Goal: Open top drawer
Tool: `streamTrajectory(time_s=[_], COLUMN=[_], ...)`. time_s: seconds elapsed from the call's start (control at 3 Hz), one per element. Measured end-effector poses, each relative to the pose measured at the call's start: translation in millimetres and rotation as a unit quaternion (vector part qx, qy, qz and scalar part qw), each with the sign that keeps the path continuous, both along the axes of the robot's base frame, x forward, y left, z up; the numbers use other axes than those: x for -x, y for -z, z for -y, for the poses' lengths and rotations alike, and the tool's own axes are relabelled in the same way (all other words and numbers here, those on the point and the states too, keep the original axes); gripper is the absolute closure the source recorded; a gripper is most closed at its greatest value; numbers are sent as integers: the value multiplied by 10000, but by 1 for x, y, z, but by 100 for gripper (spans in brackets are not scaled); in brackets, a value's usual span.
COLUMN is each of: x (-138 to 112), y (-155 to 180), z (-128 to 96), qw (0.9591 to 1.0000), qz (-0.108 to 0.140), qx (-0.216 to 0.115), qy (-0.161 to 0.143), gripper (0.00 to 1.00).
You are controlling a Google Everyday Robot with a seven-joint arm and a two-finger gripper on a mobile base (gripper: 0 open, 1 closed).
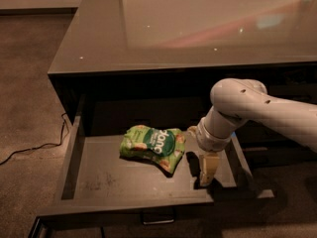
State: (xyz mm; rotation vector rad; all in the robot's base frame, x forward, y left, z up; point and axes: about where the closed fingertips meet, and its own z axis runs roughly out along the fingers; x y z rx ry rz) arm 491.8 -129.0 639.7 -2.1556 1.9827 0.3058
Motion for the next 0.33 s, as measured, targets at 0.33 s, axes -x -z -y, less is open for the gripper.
streamTrajectory(time_s=[0.33], x=[0], y=[0], z=[0], qw=[10000], qz=[0], qx=[0], qy=[0], gripper=[0])
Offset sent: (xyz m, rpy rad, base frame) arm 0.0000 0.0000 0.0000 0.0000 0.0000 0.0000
